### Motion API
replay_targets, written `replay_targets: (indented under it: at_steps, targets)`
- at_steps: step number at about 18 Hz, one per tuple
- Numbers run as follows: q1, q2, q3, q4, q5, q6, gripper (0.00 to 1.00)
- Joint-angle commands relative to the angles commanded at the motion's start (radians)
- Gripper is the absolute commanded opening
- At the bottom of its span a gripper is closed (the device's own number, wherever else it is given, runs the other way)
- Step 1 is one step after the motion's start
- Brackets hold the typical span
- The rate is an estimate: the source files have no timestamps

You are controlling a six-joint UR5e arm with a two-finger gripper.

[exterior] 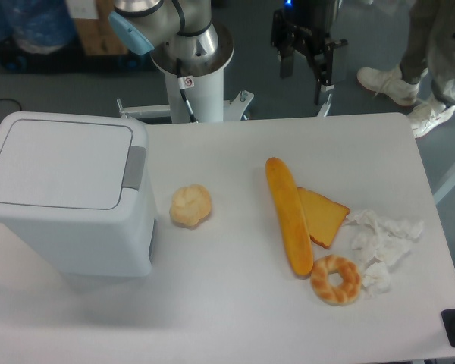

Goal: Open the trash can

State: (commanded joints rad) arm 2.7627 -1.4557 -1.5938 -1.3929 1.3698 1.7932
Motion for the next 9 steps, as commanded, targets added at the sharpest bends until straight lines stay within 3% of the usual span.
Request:
replay_targets:
  at_steps: [9]
  targets:
    - [-0.008,0.003,0.005,0.003,-0.005,-0.055,1.00]
